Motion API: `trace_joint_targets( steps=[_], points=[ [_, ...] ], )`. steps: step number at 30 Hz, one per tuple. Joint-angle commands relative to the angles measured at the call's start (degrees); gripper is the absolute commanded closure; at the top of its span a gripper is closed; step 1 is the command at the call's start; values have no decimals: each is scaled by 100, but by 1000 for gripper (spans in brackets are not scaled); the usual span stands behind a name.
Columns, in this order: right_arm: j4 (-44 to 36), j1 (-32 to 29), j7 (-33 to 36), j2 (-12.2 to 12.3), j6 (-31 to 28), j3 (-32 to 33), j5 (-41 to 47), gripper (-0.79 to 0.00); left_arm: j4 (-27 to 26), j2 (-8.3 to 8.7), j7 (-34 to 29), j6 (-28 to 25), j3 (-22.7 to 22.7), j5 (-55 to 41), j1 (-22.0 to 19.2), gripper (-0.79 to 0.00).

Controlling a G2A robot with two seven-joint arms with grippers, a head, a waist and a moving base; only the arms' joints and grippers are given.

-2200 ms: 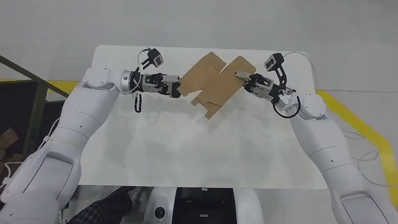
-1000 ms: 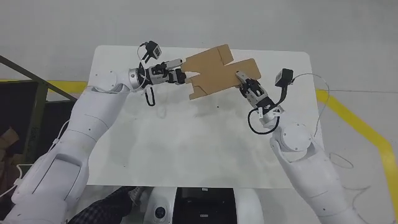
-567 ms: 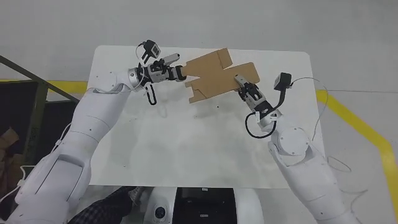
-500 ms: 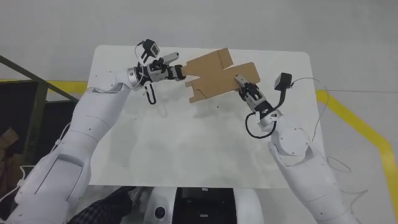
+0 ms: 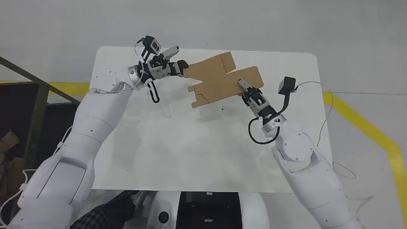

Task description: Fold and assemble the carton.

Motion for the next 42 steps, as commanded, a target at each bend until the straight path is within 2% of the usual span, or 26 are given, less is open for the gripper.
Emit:
trace_joint_targets(
  steps=[1, 22, 31, 42],
  points=[
    [15, -11, 8, -7, 2, 10, -16, 0, -11, -13, 1, 7, -26, -30, -1, -785],
    [84, -37, -26, -90, 66, 104, -136, 0, -168, -26, -132, 130, -313, 153, 116, -785],
    [103, -49, 44, -128, 87, 118, -66, 0, -246, -74, -74, 152, -300, 222, 178, -785],
    [112, -42, 132, -164, 152, 142, -82, 0, -432, -94, -160, -92, -244, 802, 145, -785]
  ],
)
